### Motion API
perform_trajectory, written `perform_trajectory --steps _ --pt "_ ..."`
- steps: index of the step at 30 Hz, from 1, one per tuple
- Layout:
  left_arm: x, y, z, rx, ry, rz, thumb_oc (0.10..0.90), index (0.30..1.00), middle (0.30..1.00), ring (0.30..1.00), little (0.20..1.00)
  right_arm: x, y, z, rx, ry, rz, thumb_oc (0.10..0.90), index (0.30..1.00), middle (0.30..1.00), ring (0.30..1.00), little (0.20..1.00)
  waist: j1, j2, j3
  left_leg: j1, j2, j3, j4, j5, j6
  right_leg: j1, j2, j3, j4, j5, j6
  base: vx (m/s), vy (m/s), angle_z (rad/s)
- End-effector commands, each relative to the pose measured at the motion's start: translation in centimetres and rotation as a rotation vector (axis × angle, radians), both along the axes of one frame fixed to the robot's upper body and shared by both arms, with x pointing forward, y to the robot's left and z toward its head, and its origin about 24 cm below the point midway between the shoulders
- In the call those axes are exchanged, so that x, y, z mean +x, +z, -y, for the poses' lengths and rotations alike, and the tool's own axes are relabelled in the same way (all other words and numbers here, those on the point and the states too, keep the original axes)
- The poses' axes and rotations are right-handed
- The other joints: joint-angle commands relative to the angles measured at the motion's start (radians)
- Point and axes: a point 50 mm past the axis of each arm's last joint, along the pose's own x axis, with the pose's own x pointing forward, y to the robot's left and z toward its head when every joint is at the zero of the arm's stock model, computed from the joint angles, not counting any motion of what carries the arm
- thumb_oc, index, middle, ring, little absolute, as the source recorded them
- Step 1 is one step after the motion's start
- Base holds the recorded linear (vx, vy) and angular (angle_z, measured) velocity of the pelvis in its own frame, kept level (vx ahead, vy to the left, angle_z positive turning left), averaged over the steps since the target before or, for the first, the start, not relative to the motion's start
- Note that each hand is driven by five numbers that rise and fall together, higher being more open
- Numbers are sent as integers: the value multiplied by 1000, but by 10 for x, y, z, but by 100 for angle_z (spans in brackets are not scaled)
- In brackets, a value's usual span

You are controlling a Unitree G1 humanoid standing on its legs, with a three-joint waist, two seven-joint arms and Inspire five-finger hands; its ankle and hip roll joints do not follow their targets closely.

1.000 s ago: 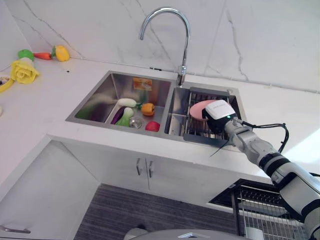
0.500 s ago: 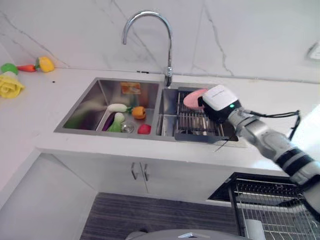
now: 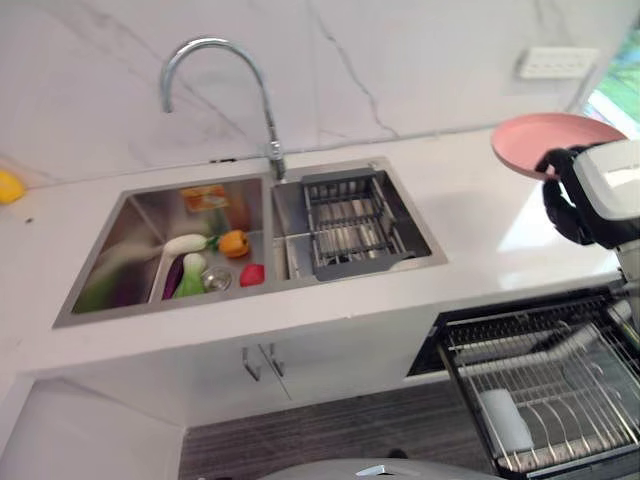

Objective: Place the dishes in the dishwasher.

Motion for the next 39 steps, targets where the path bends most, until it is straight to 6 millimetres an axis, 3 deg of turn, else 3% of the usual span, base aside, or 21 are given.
perform_trajectory --steps 1,3,5,7,10,11,12,15,18,22,27,29,33,35,36,39 --pt "41 11 -16 73 -80 129 800 900 900 900 900 -5 51 6 -58 -67 399 400 300 300 300 300 51 -50 40 -44 -13 120 76 -142 32 -139 -166 -170 130 -26 111 -281 107 -114" --pt "39 13 -21 99 -59 142 800 900 900 900 900 -11 42 9 -82 -99 377 400 300 300 300 300 72 -35 42 -43 9 175 58 -151 21 -112 -196 -361 149 -65 99 -146 67 -153" --pt "35 13 -24 120 26 156 800 900 900 900 900 -17 32 11 -106 -132 350 400 300 300 300 300 80 -39 49 -44 26 229 64 -140 22 -110 -241 -462 191 -55 99 -109 -30 -130" --pt "33 13 -23 112 87 174 800 900 900 900 900 -23 16 19 -121 -194 282 400 300 300 300 300 80 -40 55 -49 38 240 78 -138 26 -107 -276 -408 251 -55 103 -99 -53 -85" --pt "38 14 -19 109 72 199 800 900 900 900 900 -26 3 24 -136 -236 228 400 300 300 300 300 76 -45 65 -70 38 237 103 -134 38 -99 -277 -248 353 -86 96 -137 -48 -32" --pt "39 15 -19 114 55 207 800 900 900 900 900 -25 -3 22 -128 -228 207 400 300 300 300 300 87 -51 59 -83 36 249 115 -136 37 -77 -267 -225 364 -137 95 -137 -93 -27" --pt "39 16 -21 117 32 214 800 900 900 900 900 -23 -10 19 -96 -215 177 400 300 300 300 300 106 -64 45 -96 27 251 122 -138 33 -25 -259 -238 327 -163 96 -98 -158 -36" --pt "41 15 -15 97 62 236 800 900 900 900 900 -15 -38 8 -26 -163 80 400 300 300 300 300 139 -93 21 -130 28 279 145 -104 20 26 -240 -267 210 -132 107 -72 -261 -55" --pt "44 16 -12 85 89 258 800 900 900 900 900 -7 -48 -2 -1 -108 26 400 300 300 300 300 142 -84 6 -137 50 278 143 -90 7 32 -211 -267 172 -131 105 -33 -179 -19" --pt "58 18 5 16 -48 298 800 900 900 900 900 15 -53 -24 35 34 -54 400 300 300 300 300 151 -62 -5 -149 79 244 117 -42 -25 82 -158 -317 106 -156 82 -19 -216 12" --pt "58 17 9 -7 -125 286 800 900 900 900 900 36 -59 -35 10 113 -139 400 300 300 300 300 167 -40 -10 -148 100 213 83 -4 -48 117 -114 -353 66 -177 56 3 -94 25" --pt "55 16 9 -8 -115 278 800 900 900 900 900 38 -62 -36 7 116 -154 400 300 300 300 300 166 -36 -10 -148 103 205 76 4 -53 123 -107 -362 61 -181 51 32 -79 40" --pt "33 9 -2 52 -127 160 800 900 900 900 900 50 -80 -19 32 25 -231 400 300 300 300 300 186 -20 -4 -174 109 175 63 33 -74 133 -80 -402 28 -184 34 23 -60 39" --pt "27 8 -4 61 -124 135 800 900 900 900 900 52 -82 -15 40 2 -239 400 300 300 300 300 191 -14 -8 -167 110 163 56 21 -86 144 -74 -397 15 -198 39 97 -39 37" --pt "16 6 -7 72 -89 97 800 900 900 900 900 55 -92 -6 68 -55 -269 400 300 300 300 300 198 1 1 -174 107 156 53 26 -88 143 -76 -408 14 -199 37 118 -39 46" --pt "3 4 -7 73 -43 64 800 900 900 900 900 66 -92 2 67 -117 -268 400 300 300 300 300 211 30 28 -210 89 160 53 52 -76 114 -93 -424 19 -170 37 -57 40 24"
